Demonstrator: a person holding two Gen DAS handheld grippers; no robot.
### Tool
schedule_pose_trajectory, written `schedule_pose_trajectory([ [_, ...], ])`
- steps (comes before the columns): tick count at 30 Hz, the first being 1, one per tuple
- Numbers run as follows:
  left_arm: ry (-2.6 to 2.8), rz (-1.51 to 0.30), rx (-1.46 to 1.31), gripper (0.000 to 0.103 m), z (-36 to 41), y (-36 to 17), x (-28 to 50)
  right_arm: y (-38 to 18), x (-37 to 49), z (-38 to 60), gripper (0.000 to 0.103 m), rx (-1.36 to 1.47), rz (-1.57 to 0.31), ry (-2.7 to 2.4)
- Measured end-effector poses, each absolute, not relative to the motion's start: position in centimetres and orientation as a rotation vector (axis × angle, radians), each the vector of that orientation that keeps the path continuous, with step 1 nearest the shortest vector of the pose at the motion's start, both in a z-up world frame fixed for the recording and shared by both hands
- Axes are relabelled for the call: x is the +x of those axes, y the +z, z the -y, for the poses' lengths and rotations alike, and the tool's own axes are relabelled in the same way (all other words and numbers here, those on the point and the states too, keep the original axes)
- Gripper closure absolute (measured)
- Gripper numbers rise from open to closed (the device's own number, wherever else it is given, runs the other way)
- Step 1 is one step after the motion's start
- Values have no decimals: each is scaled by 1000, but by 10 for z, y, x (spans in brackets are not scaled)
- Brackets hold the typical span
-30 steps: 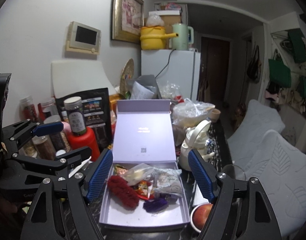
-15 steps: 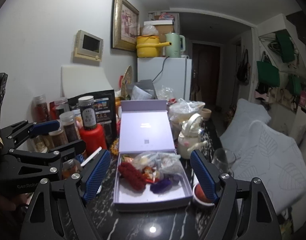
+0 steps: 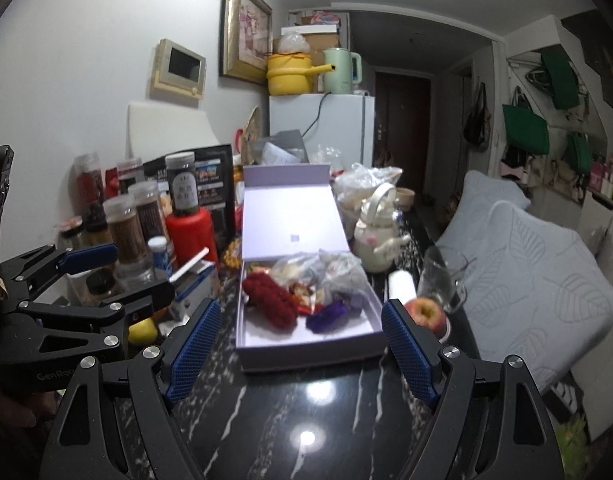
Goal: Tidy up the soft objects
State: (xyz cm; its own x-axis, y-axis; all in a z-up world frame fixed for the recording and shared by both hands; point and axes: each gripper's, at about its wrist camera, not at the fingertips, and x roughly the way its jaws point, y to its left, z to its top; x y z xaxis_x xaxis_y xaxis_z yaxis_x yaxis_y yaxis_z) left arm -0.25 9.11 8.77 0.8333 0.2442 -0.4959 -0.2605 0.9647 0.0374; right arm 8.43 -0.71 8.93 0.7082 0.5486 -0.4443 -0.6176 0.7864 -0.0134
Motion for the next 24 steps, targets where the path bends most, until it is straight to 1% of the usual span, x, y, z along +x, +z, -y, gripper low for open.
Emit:
schedule_pose_trajectory([
  [9, 258, -535, -56, 22, -86, 67, -7, 61, 75, 11, 20, -172, -477, 634],
  [24, 264, -547, -68, 22, -87, 56, -6, 43, 75, 17, 20, -147, -504, 631],
])
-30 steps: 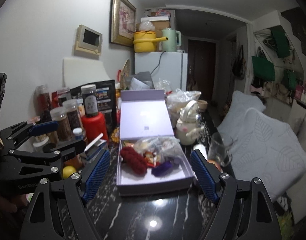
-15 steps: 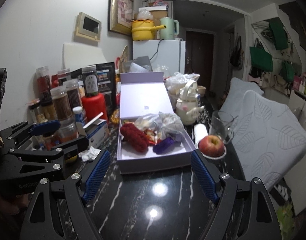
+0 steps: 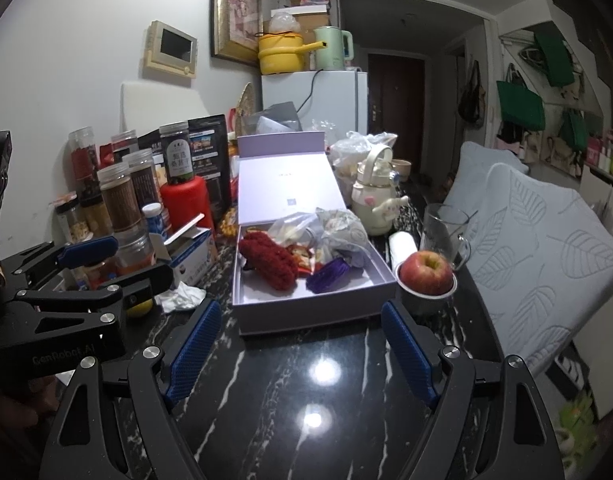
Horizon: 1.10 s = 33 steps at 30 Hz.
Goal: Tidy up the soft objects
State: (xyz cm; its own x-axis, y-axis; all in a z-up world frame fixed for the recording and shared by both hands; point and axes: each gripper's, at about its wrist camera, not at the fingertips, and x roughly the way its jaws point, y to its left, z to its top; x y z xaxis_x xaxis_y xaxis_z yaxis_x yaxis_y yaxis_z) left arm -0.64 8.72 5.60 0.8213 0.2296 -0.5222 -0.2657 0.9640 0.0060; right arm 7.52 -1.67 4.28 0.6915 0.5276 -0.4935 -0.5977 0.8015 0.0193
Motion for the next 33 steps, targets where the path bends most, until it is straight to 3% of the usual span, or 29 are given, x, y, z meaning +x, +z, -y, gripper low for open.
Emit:
schedule_pose_trajectory([
  [33, 277, -568, -81, 22, -96, 51, -4, 40, 74, 19, 20, -147, -511, 616],
])
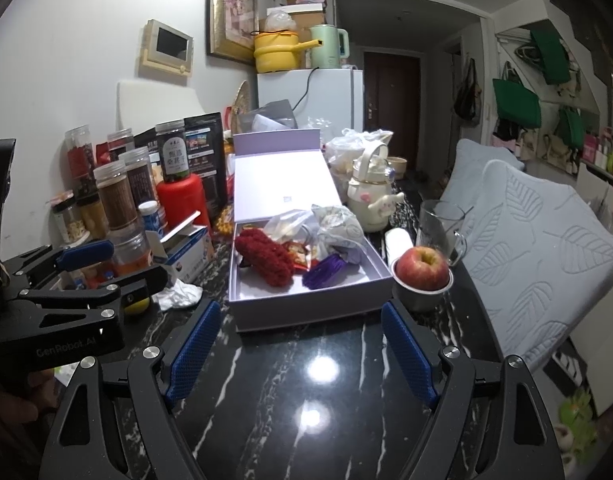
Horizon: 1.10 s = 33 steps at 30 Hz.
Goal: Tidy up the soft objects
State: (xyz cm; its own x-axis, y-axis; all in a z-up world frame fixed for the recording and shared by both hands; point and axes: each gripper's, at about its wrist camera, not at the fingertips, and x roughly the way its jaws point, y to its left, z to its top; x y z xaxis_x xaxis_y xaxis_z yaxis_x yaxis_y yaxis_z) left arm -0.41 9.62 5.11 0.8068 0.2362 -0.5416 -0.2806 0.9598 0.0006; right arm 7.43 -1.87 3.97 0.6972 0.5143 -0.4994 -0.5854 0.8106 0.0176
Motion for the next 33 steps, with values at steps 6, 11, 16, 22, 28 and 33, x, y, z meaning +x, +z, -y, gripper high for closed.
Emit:
schedule_pose_trajectory([
  [6, 277, -571, -81, 22, -96, 50, -4, 39, 74, 18, 20, -148, -517, 616],
  [11, 287, -578, -83, 22, -97, 48, -5, 37, 72, 17, 20, -149, -522, 624],
  [16, 291, -580, -82, 22, -96, 45, -5, 36, 72, 17, 20, -151, -522, 622],
  [22, 292, -583, -78, 22, -97, 45, -4, 36, 74, 14, 20, -152, -522, 616],
  [28, 292, -588, -85, 22, -99, 43, -5, 34, 72, 13, 20, -158, -525, 628],
  [33, 290, -596, -82, 22, -98, 41, -5, 31, 73, 12, 20, -159, -532, 630],
])
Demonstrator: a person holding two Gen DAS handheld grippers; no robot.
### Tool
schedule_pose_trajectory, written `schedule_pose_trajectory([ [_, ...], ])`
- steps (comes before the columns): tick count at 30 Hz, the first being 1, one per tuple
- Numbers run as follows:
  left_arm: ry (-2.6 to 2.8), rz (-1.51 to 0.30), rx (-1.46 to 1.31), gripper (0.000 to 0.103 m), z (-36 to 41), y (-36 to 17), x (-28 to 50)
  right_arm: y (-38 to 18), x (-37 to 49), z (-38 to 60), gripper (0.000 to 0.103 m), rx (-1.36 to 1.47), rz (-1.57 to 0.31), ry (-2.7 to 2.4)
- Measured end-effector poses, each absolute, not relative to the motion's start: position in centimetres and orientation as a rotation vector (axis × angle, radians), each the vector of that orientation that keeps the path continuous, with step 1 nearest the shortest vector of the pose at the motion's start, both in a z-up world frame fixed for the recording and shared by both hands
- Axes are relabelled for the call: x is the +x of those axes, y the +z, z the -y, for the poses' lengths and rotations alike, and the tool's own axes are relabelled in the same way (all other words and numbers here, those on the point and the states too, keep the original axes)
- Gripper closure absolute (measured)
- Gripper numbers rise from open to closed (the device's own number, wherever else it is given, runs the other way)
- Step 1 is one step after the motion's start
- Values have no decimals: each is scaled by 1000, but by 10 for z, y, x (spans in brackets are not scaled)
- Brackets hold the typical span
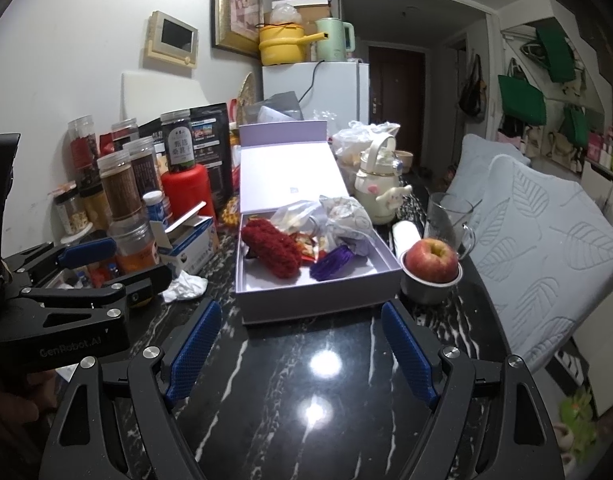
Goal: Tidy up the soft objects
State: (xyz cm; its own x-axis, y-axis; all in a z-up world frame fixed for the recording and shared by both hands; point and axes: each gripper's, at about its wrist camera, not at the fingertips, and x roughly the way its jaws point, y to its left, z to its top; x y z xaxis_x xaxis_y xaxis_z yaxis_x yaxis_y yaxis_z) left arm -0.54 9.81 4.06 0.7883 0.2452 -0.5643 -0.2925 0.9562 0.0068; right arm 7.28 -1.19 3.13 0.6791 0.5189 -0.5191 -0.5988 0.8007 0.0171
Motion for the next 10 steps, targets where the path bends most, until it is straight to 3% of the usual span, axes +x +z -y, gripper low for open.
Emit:
schedule_pose_trajectory([
  [10, 297, -622, -73, 22, -100, 30, -3, 26, 74, 10, 20, -158, -554, 633],
])
